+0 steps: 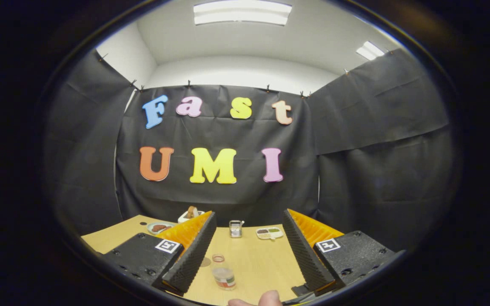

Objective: Take the bottle from table, then pour the juice into the cup, finally place the bottle on the coaster

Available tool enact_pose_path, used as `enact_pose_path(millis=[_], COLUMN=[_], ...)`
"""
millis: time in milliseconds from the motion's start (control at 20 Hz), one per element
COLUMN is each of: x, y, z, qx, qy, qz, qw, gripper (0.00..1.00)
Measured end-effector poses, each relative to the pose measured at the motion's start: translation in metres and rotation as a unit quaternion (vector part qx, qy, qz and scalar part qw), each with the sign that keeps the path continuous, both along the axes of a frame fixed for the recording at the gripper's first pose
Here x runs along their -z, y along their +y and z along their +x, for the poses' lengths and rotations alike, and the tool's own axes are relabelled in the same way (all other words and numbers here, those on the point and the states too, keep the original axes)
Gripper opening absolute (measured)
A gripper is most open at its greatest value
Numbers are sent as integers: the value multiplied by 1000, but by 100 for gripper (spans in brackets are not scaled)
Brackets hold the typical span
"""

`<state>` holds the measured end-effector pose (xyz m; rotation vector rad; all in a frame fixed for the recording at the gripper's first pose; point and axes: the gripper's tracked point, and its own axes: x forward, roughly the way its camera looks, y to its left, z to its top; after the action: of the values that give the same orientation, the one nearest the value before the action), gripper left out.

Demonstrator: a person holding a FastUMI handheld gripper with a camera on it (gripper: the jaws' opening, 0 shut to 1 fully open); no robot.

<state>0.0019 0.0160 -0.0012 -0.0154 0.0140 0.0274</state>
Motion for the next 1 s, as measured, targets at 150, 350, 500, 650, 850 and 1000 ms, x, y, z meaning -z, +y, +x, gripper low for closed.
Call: enact_pose_path(millis=[150,350,500,650,850,1000], x=[2,7,4,6,19,36], y=[2,5,4,7,10,12], z=[-2,-2,-2,-2,2,6], qx=[-1,-10,-9,-15,-23,-30], qy=[1,9,6,7,23,35], qz=[-2,-4,-3,-5,-12,-13], qw=[1000,1000,1000,1000,999,999], gripper=[100,100,100,100,100,100])
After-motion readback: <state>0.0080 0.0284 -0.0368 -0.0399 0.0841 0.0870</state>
